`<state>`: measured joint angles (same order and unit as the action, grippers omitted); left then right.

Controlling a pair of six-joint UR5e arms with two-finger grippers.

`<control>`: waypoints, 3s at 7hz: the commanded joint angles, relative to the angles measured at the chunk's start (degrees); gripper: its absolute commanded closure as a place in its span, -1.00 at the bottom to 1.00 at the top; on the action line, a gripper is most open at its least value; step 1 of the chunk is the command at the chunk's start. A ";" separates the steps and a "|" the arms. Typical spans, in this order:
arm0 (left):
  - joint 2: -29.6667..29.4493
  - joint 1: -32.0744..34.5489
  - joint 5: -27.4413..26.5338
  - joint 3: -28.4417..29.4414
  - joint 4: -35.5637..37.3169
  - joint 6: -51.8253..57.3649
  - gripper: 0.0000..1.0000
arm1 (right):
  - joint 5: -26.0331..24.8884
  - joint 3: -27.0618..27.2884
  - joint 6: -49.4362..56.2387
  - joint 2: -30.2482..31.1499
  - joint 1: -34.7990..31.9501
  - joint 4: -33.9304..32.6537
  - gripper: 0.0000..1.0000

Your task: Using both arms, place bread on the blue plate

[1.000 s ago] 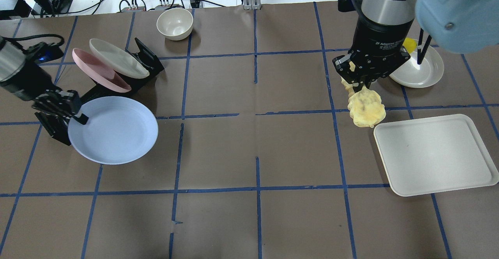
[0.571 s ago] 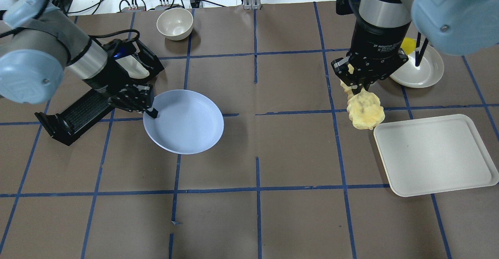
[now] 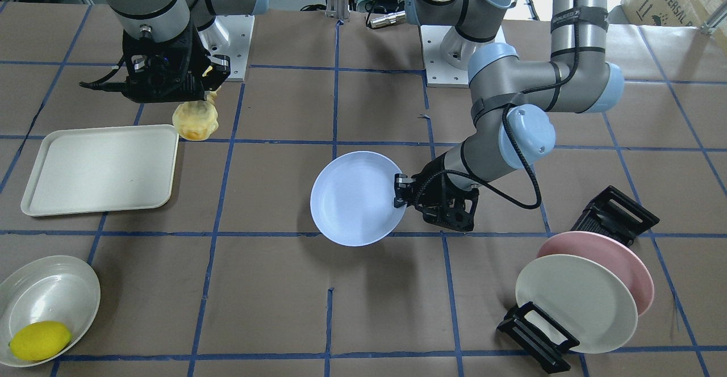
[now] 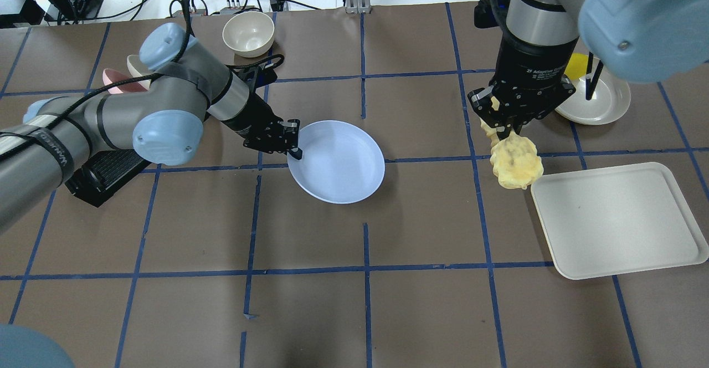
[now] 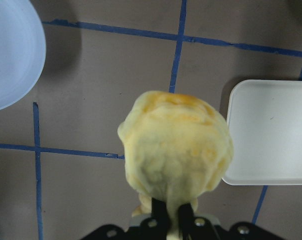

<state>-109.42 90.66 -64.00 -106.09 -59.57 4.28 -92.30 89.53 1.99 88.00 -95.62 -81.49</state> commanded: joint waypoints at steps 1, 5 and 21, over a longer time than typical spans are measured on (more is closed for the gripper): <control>-5.17 2.24 2.48 -0.17 8.31 -3.22 0.90 | 1.85 -0.05 -0.66 -5.78 -7.07 -8.35 0.66; 0.23 -2.12 2.22 0.44 11.25 -3.66 -0.95 | 2.47 -1.55 -0.76 -19.84 -12.04 -24.64 0.66; 18.81 -2.86 -25.47 17.32 -36.31 -2.34 -1.00 | 1.24 7.39 5.57 3.64 8.65 -16.19 -0.99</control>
<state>-90.48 87.32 -89.38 -88.55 -95.70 1.87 -91.18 93.02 6.37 85.61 -92.50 -100.86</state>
